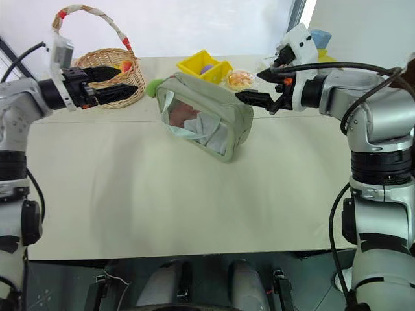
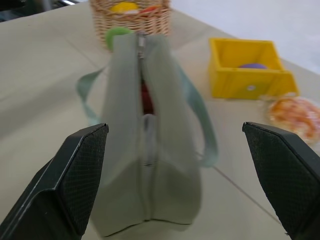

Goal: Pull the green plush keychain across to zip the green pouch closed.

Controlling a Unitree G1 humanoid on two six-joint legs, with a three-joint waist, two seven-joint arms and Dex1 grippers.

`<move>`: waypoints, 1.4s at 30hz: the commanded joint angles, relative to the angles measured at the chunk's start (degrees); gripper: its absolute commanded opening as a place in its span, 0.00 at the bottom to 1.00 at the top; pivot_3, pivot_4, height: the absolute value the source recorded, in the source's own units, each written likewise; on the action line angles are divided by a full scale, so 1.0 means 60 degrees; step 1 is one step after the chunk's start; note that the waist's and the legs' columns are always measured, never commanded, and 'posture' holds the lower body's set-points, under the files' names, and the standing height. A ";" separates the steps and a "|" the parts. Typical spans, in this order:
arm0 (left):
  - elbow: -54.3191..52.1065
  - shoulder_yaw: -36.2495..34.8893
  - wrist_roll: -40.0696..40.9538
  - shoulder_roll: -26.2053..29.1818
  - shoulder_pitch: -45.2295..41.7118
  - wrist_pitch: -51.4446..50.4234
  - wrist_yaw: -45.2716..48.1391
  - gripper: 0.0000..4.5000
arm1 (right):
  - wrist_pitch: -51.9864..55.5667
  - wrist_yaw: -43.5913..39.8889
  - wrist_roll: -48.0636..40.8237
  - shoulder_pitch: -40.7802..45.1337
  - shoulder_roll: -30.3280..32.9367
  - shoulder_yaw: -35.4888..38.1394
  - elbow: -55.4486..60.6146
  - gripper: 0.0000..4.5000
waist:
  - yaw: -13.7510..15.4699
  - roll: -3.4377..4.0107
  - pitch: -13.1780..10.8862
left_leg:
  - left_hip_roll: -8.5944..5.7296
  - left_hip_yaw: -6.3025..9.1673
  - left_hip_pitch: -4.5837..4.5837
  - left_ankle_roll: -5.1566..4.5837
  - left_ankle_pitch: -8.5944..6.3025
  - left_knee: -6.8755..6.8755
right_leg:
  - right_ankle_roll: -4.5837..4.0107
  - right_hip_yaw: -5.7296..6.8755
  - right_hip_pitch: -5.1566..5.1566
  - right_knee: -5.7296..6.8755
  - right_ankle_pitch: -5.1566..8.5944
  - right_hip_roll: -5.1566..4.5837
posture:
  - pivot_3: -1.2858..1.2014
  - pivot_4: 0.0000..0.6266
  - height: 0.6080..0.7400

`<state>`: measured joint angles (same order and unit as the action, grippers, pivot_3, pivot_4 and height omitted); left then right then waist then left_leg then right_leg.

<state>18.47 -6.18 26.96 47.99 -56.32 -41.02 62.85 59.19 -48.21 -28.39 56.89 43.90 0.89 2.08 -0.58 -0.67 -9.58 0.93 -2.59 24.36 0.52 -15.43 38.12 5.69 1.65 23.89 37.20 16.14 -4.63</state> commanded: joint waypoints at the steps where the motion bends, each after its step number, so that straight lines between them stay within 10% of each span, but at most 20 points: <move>1: -0.0037 0.0247 -0.0215 0.0346 -0.0251 0.0356 0.0622 0.99 | 0.0222 0.0124 -0.0160 0.0158 -0.0017 0.0128 0.0383 0.99 | 0.0011 0.0000 0.0000 | 0.0000 0.0002 0.0004 -0.0005 -0.0003 0.0000 | 0.0000 -0.0002 0.0002 0.0000 0.0000 -0.0001 | 0.52 0.24 0.99; 27: -0.1938 -0.0664 0.0219 0.0986 0.0808 -0.0354 0.0129 0.99 | -0.2066 0.0968 0.2512 0.0774 -0.2567 -0.3145 -0.1161 0.99 | -0.0052 -0.0025 -0.0010 | -0.0001 -0.0012 0.0027 0.0004 0.0003 0.0011 | 0.0001 -0.0048 0.0062 0.0063 0.0000 -0.0004 | 0.52 0.24 0.99; 36: -0.2128 -0.0784 0.0316 0.1177 0.1010 -0.0453 -0.0058 1.00 | -0.3830 -0.0166 0.3178 0.0982 -0.2529 -0.3317 -0.1480 0.03 | -0.0065 -0.0027 -0.0011 | 0.0001 -0.0014 0.0021 0.0010 0.0007 0.0011 | 0.0001 -0.0048 0.0063 0.0070 0.0000 0.0000 | 0.52 0.24 0.99; 42: -0.1910 -0.0812 0.0297 0.1688 0.0764 -0.0358 0.0277 1.00 | -0.6697 -0.1555 0.3573 0.1043 -0.2355 -0.3368 -0.1746 0.01 | -0.0119 -0.0036 -0.0019 | 0.0000 -0.0018 0.0023 0.0010 0.0006 0.0009 | 0.0001 -0.0049 0.0072 0.0069 0.0000 0.0002 | 0.52 0.24 0.99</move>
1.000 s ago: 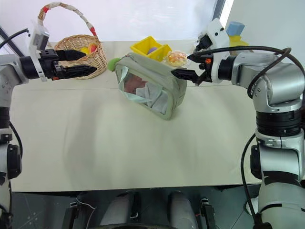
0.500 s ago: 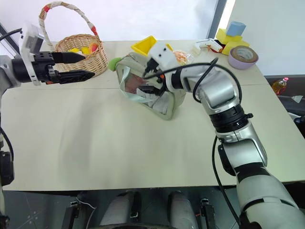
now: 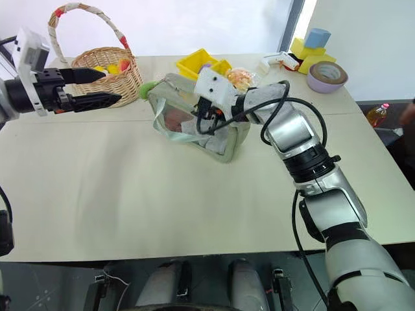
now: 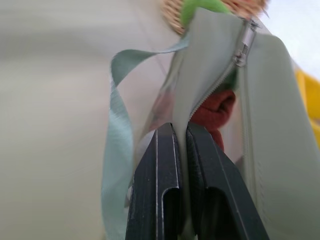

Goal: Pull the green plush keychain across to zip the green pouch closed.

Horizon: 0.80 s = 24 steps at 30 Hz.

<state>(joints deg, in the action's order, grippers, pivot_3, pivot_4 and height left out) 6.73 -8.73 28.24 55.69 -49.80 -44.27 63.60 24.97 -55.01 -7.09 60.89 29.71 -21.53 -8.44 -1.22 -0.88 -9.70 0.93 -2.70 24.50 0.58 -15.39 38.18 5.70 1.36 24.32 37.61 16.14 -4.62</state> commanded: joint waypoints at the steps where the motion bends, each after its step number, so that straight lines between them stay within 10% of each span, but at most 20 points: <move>1: 0.0165 -0.0361 0.0018 0.0482 -0.0369 0.0318 0.0206 1.00 | -0.1330 -0.0475 0.0202 0.0486 0.0042 0.0338 -0.0225 0.01 | -0.0011 0.0000 0.0000 | 0.0001 -0.0001 -0.0001 0.0007 0.0004 -0.0001 | 0.0000 0.0000 0.0001 0.0001 0.0000 0.0000 | 0.52 0.24 0.99; 13: -0.0066 -0.0347 0.0196 0.0424 -0.0088 0.0264 0.0047 1.00 | -0.1614 -0.0855 0.0842 0.0342 -0.0749 0.0035 -0.0652 0.01 | 0.0005 -0.0002 0.0000 | 0.0004 -0.0001 -0.0004 0.0037 0.0021 0.0005 | 0.0000 0.0000 0.0001 0.0021 0.0000 -0.0004 | 0.52 0.24 0.99; 19: -0.0033 -0.0434 0.0288 0.0601 0.0071 0.0187 0.0066 1.00 | -0.0853 -0.1338 0.0559 0.0199 -0.0315 0.0490 0.0298 0.55 | 0.0016 -0.0002 0.0000 | 0.0003 -0.0001 -0.0007 0.0036 0.0021 0.0006 | 0.0000 0.0000 0.0003 0.0032 0.0000 -0.0006 | 0.52 0.24 0.99; 24: 0.0447 -0.0604 0.0070 0.0942 0.0538 0.0479 0.0147 1.00 | 0.0119 -0.1684 0.0245 -0.0086 0.1003 0.1231 0.1433 0.55 | 0.0086 -0.0009 0.0000 | 0.0004 0.0005 -0.0004 0.0026 0.0015 0.0007 | 0.0000 0.0001 0.0003 0.0033 0.0000 -0.0014 | 0.52 0.24 0.99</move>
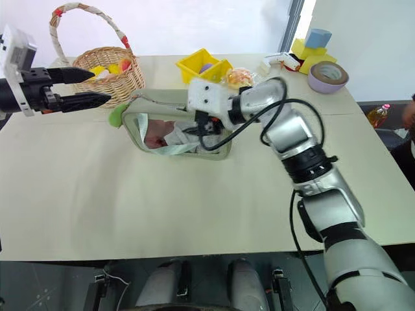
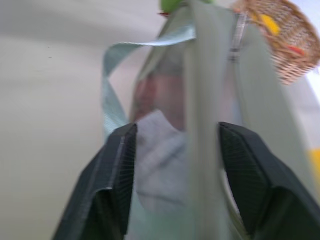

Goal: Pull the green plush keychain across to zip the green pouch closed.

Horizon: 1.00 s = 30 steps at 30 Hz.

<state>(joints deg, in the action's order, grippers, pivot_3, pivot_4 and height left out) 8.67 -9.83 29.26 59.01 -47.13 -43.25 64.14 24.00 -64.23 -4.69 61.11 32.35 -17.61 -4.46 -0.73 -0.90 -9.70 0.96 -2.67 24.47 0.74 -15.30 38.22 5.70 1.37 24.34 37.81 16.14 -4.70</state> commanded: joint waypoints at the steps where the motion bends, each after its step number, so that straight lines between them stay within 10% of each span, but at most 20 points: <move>1: 0.0206 -0.0469 -0.0141 0.0447 0.0204 0.0388 0.0062 1.00 | 0.0364 -0.0202 -0.0162 -0.0299 0.0804 0.0648 0.0950 0.55 | 0.0002 -0.0007 0.0002 | -0.0001 -0.0001 0.0000 -0.0017 -0.0010 0.0001 | 0.0000 0.0000 0.0000 -0.0002 0.0000 0.0000 | 0.52 0.24 0.99; 12: 0.0697 -0.0043 -0.0513 0.0266 0.0628 0.1046 0.0305 1.00 | 0.0498 0.0328 -0.0031 -0.1298 0.0669 0.0472 0.0929 0.55 | -0.0043 -0.0012 0.0005 | -0.0004 -0.0013 -0.0003 -0.0025 -0.0014 0.0000 | 0.0000 0.0000 0.0003 -0.0002 0.0000 0.0005 | 0.52 0.24 0.99; 18: 0.0388 0.0255 -0.0694 -0.0138 0.1146 0.1289 0.0369 1.00 | 0.0116 0.0288 -0.0066 -0.1334 0.0512 0.0505 0.0530 0.04 | -0.0016 -0.0012 0.0005 | -0.0004 -0.0015 -0.0002 -0.0017 -0.0010 0.0002 | 0.0000 -0.0001 0.0002 -0.0001 0.0000 0.0001 | 0.52 0.24 0.99; 25: 0.0284 0.0488 -0.0820 -0.0965 0.1396 0.1525 0.0054 1.00 | -0.0031 0.0233 -0.0064 -0.1441 0.0449 0.0423 0.0626 0.01 | -0.0016 -0.0012 0.0005 | -0.0003 -0.0013 -0.0002 -0.0019 -0.0011 0.0003 | 0.0000 -0.0001 0.0002 0.0000 0.0000 0.0002 | 0.52 0.24 0.99; 30: 0.0566 0.0409 -0.0802 -0.1014 0.1113 0.1580 0.0095 0.59 | 0.0052 0.0251 -0.0090 -0.1417 0.0349 0.0428 0.0630 0.00 | -0.0036 -0.0012 0.0005 | -0.0003 -0.0013 -0.0004 -0.0016 -0.0009 0.0003 | 0.0000 0.0000 0.0002 0.0003 0.0000 0.0004 | 0.52 0.24 0.99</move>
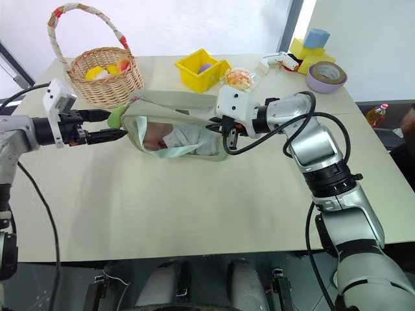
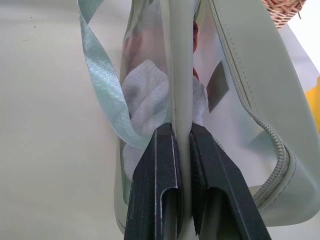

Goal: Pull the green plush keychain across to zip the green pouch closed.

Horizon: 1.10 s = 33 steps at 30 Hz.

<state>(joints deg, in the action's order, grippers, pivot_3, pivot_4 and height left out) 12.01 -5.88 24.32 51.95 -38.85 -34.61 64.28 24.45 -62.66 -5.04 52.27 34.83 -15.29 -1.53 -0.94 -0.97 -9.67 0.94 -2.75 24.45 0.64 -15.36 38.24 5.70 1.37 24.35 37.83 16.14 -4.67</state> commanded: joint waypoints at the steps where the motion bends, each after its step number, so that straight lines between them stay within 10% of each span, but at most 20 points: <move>1: 0.0017 -0.0235 0.0012 0.0176 -0.0274 0.0157 0.0098 0.50 | 0.0016 0.0007 -0.0052 0.0070 -0.0094 0.0055 0.0148 0.00 | 0.0001 0.0000 0.0000 | 0.0000 0.0000 0.0000 0.0000 0.0000 0.0000 | 0.0000 0.0000 0.0000 0.0000 0.0000 0.0000 | 0.52 0.24 0.99; 6: 0.0098 -0.0120 -0.0123 0.0239 -0.0449 0.0259 0.0190 0.01 | -0.0033 0.0108 -0.0021 0.0126 -0.0155 0.0079 0.0103 0.00 | 0.0002 0.0000 0.0000 | 0.0000 0.0000 -0.0001 0.0000 0.0000 0.0000 | 0.0000 0.0000 0.0000 0.0002 0.0000 0.0000 | 0.52 0.24 0.99; 25: -0.0042 0.1260 -0.0823 -0.0942 -0.2546 0.1065 0.0439 0.01 | -0.0250 0.0385 0.0166 0.0276 -0.0544 0.0068 -0.0106 0.00 | -0.0036 0.0000 0.0002 | 0.0001 -0.0003 -0.0014 0.0026 0.0015 0.0003 | 0.0000 -0.0005 -0.0001 0.0016 0.0000 0.0010 | 0.52 0.24 0.99; 33: -0.0192 0.1001 -0.0623 -0.0894 -0.2928 0.0931 0.0638 0.81 | -0.0206 0.0428 0.0167 0.0217 -0.0591 0.0106 -0.0024 0.00 | -0.0010 0.0000 0.0003 | -0.0002 -0.0003 -0.0009 0.0023 0.0013 0.0006 | 0.0000 -0.0005 -0.0002 0.0014 0.0000 0.0004 | 0.52 0.24 0.99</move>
<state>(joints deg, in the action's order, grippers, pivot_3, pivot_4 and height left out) 12.95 2.45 19.42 45.78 -54.41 -28.48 68.21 23.35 -60.42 -3.56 52.82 31.87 -15.26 -3.58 -1.00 -0.97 -9.65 0.93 -2.77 24.39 0.77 -15.28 38.28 5.69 1.34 24.34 37.91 16.14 -4.65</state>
